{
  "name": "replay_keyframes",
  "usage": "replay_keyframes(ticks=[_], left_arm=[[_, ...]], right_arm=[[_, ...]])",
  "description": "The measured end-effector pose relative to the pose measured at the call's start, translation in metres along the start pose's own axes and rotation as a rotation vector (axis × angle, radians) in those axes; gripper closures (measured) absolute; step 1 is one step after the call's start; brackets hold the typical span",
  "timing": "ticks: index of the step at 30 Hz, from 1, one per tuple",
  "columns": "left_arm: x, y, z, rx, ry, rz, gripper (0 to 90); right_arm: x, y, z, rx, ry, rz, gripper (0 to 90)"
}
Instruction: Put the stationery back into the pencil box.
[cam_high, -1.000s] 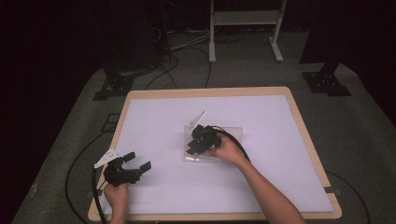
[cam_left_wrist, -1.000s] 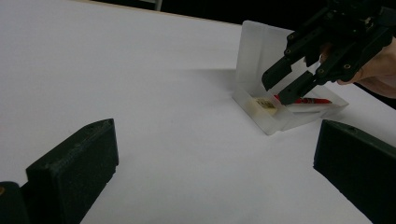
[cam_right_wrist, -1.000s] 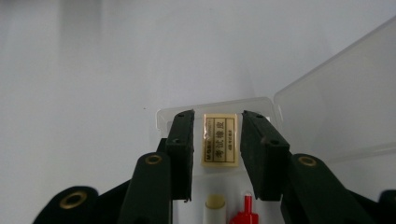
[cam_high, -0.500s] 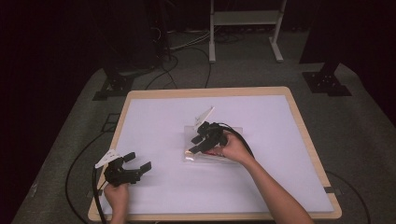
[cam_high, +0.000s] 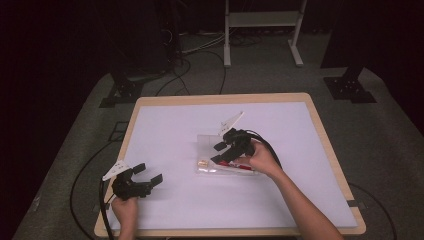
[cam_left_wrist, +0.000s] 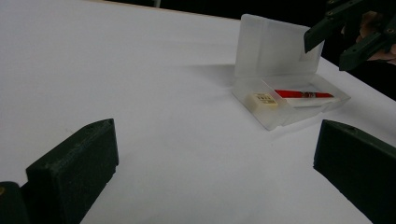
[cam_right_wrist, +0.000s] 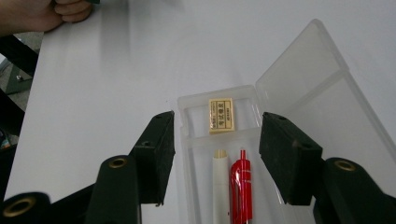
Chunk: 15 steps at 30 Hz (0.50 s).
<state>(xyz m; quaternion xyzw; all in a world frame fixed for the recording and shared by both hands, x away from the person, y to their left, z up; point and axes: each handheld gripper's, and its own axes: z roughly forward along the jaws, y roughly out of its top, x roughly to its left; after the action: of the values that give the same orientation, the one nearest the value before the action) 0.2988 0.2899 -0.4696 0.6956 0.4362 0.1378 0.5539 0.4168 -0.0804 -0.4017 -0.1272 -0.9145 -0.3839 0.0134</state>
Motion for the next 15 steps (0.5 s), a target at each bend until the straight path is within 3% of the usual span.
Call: replay_keyframes(ticks=[15], left_arm=[[0.0, 0.0, 0.0, -0.003, -0.003, -0.002, 0.0]], right_arm=[[0.003, -0.009, -0.016, -0.023, -0.01, 0.023, 41.1]])
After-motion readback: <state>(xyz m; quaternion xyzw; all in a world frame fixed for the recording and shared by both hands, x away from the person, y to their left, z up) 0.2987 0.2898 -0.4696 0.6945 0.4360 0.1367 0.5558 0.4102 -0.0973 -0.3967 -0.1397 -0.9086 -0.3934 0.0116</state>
